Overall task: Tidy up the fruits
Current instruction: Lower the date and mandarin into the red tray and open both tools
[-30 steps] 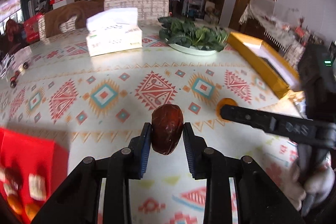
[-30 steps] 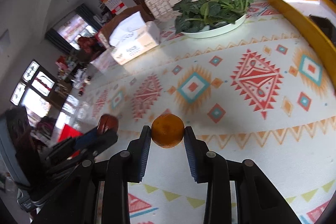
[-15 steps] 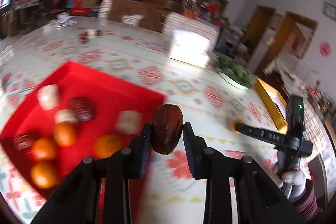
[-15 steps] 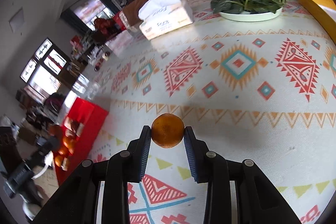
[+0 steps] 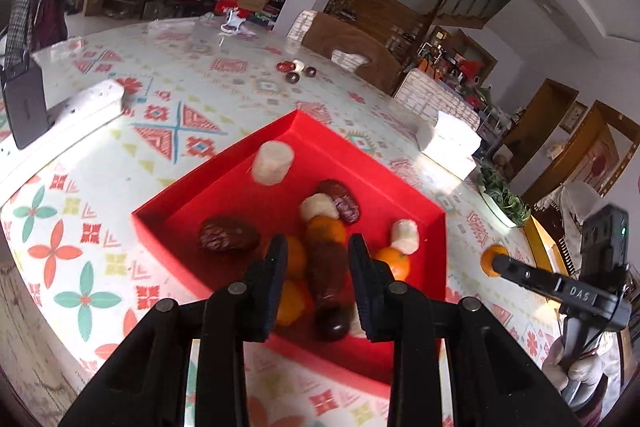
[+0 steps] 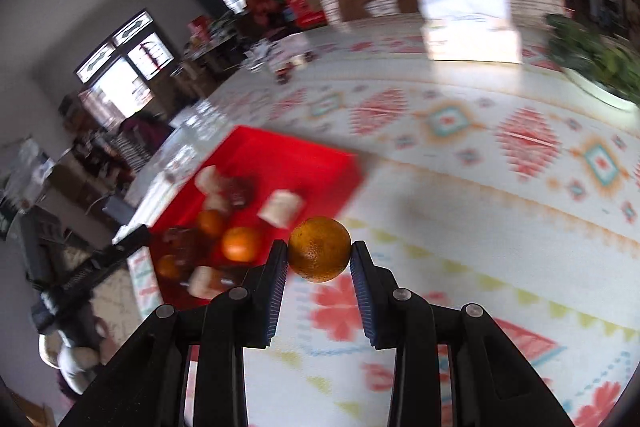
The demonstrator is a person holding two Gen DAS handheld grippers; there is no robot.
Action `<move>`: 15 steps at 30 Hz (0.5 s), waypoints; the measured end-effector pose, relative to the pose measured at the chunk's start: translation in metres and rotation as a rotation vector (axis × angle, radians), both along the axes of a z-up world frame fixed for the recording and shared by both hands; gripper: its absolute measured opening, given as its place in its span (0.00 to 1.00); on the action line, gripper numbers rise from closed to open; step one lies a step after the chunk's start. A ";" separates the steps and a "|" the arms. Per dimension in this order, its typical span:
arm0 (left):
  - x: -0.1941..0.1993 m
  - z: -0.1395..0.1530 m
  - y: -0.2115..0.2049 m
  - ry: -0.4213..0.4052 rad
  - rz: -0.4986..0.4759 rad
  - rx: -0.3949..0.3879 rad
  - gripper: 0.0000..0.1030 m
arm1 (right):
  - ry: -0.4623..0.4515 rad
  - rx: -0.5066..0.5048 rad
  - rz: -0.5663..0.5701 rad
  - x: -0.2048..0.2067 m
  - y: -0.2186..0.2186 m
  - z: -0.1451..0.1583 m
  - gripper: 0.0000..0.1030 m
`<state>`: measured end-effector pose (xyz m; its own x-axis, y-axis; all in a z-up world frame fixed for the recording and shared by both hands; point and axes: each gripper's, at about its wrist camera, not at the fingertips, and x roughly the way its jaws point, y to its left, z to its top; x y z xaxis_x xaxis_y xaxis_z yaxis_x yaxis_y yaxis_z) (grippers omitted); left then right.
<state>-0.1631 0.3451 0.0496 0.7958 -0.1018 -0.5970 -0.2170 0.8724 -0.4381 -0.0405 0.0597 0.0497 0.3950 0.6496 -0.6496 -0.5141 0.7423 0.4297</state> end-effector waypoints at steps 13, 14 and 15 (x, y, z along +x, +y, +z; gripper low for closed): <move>0.010 -0.018 0.004 0.004 -0.045 -0.065 0.43 | 0.057 -0.052 0.111 0.000 0.099 -0.016 0.36; 0.008 -0.016 0.008 -0.007 -0.035 -0.074 0.48 | 0.061 -0.052 0.120 0.001 0.104 -0.016 0.36; 0.005 -0.012 0.012 -0.019 -0.020 -0.078 0.56 | 0.062 -0.049 0.128 0.002 0.108 -0.016 0.36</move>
